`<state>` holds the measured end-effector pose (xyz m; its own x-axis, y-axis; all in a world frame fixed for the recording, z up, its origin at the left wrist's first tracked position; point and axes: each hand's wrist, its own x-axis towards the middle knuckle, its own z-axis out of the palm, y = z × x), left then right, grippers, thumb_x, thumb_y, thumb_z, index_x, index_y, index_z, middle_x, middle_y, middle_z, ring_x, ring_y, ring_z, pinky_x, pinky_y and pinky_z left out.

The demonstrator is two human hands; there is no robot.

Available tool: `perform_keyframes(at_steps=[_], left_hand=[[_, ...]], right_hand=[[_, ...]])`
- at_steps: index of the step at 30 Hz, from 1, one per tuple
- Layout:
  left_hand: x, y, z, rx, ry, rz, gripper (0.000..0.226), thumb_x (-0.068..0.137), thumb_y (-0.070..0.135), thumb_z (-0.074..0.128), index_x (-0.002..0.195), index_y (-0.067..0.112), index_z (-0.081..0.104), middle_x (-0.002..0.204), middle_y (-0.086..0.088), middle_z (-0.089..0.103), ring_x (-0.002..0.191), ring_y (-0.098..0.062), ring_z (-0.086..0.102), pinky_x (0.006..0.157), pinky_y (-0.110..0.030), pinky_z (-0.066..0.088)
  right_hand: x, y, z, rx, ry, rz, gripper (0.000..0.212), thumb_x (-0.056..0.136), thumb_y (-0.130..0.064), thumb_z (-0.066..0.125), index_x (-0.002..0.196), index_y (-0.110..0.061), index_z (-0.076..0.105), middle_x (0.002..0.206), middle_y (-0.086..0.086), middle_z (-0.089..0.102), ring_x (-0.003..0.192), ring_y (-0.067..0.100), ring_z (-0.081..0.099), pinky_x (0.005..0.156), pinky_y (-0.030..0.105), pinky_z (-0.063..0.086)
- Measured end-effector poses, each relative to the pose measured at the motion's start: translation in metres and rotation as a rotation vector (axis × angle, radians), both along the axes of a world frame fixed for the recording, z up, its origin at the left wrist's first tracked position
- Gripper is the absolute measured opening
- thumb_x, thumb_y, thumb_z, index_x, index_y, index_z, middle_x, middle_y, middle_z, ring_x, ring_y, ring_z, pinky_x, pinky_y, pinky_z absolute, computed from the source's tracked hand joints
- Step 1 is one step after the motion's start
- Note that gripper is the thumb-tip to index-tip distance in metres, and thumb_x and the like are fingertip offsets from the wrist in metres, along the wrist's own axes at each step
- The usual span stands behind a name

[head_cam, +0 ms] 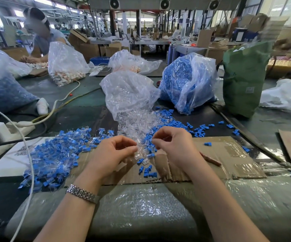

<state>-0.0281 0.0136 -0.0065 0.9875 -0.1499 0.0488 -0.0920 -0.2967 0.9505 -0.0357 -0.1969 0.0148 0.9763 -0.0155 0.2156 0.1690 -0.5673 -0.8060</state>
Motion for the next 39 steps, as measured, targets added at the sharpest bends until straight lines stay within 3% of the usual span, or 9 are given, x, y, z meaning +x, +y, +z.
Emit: perform_keyframes(at_steps=[3,7,13,25,30,34,36,38,39], left_hand=[[0.000,0.001,0.003,-0.329,0.156,-0.040,0.015,0.075,0.018,0.080,0.090,0.015,0.078,0.094,-0.014,0.078,0.085,-0.024,0.075,0.078,-0.035,0.060],[0.002,-0.001,0.004,-0.588,0.273,-0.086,0.021,0.074,0.012,0.078,0.095,0.007,0.080,0.099,-0.020,0.076,0.084,-0.024,0.074,0.073,-0.029,0.063],[0.003,0.001,0.002,-0.597,0.271,-0.128,0.023,0.079,0.016,0.074,0.100,0.008,0.080,0.105,-0.021,0.076,0.088,-0.023,0.076,0.075,-0.027,0.061],[0.003,0.000,0.002,-0.502,0.280,-0.177,0.032,0.071,0.012,0.081,0.103,0.005,0.079,0.106,-0.024,0.075,0.093,-0.028,0.075,0.075,-0.030,0.062],[0.003,-0.001,0.000,-0.494,0.289,-0.179,0.029,0.076,0.010,0.079,0.105,0.005,0.078,0.106,-0.026,0.074,0.092,-0.028,0.075,0.073,-0.030,0.062],[0.006,0.000,-0.002,-0.526,0.280,-0.184,0.035,0.073,0.016,0.083,0.106,0.005,0.078,0.107,-0.024,0.075,0.093,-0.027,0.076,0.074,-0.030,0.062],[0.007,0.001,-0.004,-0.568,0.283,-0.180,0.030,0.076,0.012,0.080,0.105,0.004,0.078,0.109,-0.024,0.074,0.093,-0.028,0.076,0.073,-0.029,0.061],[0.010,0.003,-0.006,-0.577,0.278,-0.188,0.027,0.079,0.008,0.078,0.105,0.004,0.078,0.110,-0.024,0.074,0.096,-0.029,0.075,0.075,-0.029,0.061],[0.011,0.004,-0.007,-0.582,0.275,-0.190,0.026,0.080,0.007,0.077,0.106,0.005,0.077,0.110,-0.024,0.073,0.096,-0.029,0.075,0.076,-0.029,0.061]], right_hand=[[-0.004,0.010,-0.003,0.362,-0.022,0.112,0.004,0.092,-0.013,0.072,0.089,-0.016,0.072,0.079,-0.001,0.075,0.076,0.009,0.073,0.070,0.019,0.056],[-0.005,0.022,-0.013,0.383,-0.100,0.137,0.010,0.095,-0.010,0.067,0.089,-0.018,0.068,0.080,-0.005,0.073,0.078,0.010,0.071,0.075,0.021,0.055],[-0.006,0.021,-0.019,0.249,-0.186,0.153,0.010,0.094,-0.016,0.070,0.090,-0.024,0.068,0.077,-0.014,0.065,0.069,0.000,0.057,0.067,0.013,0.044],[-0.008,0.021,-0.022,-0.015,-0.287,0.198,0.009,0.094,-0.016,0.068,0.092,-0.023,0.065,0.093,-0.014,0.061,0.089,0.006,0.060,0.078,0.020,0.050],[-0.010,0.019,-0.021,0.005,-0.264,0.210,0.007,0.094,-0.017,0.068,0.094,-0.023,0.066,0.093,-0.013,0.061,0.089,0.007,0.060,0.079,0.022,0.051],[-0.013,0.019,-0.015,0.144,-0.158,0.134,0.011,0.093,-0.033,0.070,0.102,-0.032,0.064,0.091,-0.013,0.064,0.084,0.003,0.062,0.069,0.020,0.053],[-0.011,0.008,-0.010,-0.028,-0.114,-0.058,0.025,0.093,-0.044,0.066,0.113,-0.031,0.060,0.105,-0.012,0.061,0.095,0.001,0.058,0.081,0.024,0.053],[-0.009,-0.008,-0.004,-0.459,0.054,-0.257,0.048,0.091,-0.055,0.061,0.127,-0.024,0.053,0.124,-0.003,0.052,0.119,0.015,0.048,0.102,0.038,0.045],[-0.010,-0.015,0.000,-0.615,0.171,-0.318,0.056,0.090,-0.058,0.062,0.130,-0.021,0.051,0.130,0.003,0.049,0.125,0.023,0.044,0.105,0.045,0.040]])
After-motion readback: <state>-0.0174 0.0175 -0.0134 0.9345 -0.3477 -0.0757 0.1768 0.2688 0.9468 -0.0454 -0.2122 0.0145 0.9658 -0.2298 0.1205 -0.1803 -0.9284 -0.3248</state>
